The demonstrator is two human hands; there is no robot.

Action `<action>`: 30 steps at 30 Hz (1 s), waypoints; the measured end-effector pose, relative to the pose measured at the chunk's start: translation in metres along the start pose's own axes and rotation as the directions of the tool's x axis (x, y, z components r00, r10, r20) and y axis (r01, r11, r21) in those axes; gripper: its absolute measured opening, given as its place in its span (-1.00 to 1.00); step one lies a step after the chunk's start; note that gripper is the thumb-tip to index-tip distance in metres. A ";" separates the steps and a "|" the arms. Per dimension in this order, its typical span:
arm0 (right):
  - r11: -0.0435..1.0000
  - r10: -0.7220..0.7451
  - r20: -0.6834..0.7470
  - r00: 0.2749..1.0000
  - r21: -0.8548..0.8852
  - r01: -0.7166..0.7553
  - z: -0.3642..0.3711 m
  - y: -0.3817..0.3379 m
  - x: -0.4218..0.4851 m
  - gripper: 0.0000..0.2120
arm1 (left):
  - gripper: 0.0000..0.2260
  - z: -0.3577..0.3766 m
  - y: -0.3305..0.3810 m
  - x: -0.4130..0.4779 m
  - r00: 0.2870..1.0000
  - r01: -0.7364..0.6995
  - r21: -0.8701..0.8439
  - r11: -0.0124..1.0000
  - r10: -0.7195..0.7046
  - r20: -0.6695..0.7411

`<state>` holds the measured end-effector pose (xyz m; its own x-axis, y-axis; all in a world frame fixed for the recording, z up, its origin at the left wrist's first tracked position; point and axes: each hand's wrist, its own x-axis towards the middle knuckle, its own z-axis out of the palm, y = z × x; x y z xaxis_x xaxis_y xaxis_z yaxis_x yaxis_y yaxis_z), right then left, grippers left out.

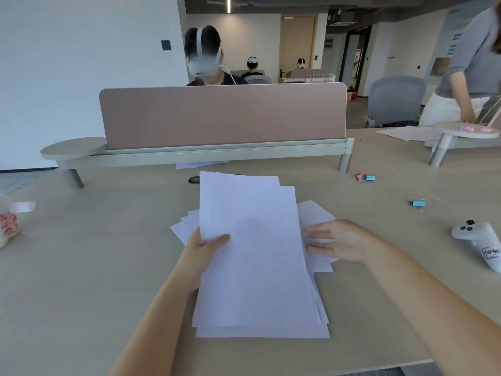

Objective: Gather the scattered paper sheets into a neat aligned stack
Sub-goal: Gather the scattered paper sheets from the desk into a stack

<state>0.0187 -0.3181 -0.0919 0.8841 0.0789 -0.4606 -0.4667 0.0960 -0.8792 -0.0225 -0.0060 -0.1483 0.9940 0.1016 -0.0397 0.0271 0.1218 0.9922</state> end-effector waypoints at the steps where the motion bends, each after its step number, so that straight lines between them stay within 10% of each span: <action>1: 1.000 0.012 0.033 0.999 -0.004 -0.012 0.001 0.000 0.000 -0.69 | -0.69 0.000 -0.001 0.000 1.000 -0.010 -0.005 1.000 0.010 0.008; 11: 0.925 0.016 0.090 0.996 -0.379 0.019 0.025 0.002 0.020 -0.90 | -0.66 -0.001 -0.002 -0.002 0.999 -0.025 -0.064 0.998 0.022 -0.041; 16: 0.718 -0.299 0.065 0.952 -0.642 0.269 0.039 0.007 0.013 -0.71 | -0.61 0.001 0.000 -0.005 0.998 -0.059 -0.032 0.998 0.058 -0.039; 20: 0.683 -0.494 0.067 0.867 -0.587 0.434 0.019 0.005 0.022 -0.73 | -0.77 0.002 0.002 -0.005 0.996 -0.038 -0.028 0.999 0.036 -0.087; 30: 0.903 -0.424 0.153 0.893 -0.006 0.430 0.008 0.026 0.005 -0.71 | -0.81 0.012 0.007 -0.005 0.996 -0.028 0.043 0.999 0.032 -0.089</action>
<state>0.0109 -0.3073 -0.1162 0.9832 0.1815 -0.0198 -0.0411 0.1145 -0.9926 -0.0257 -0.0175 -0.1399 0.9811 0.1928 -0.0186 0.0039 0.0763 0.9971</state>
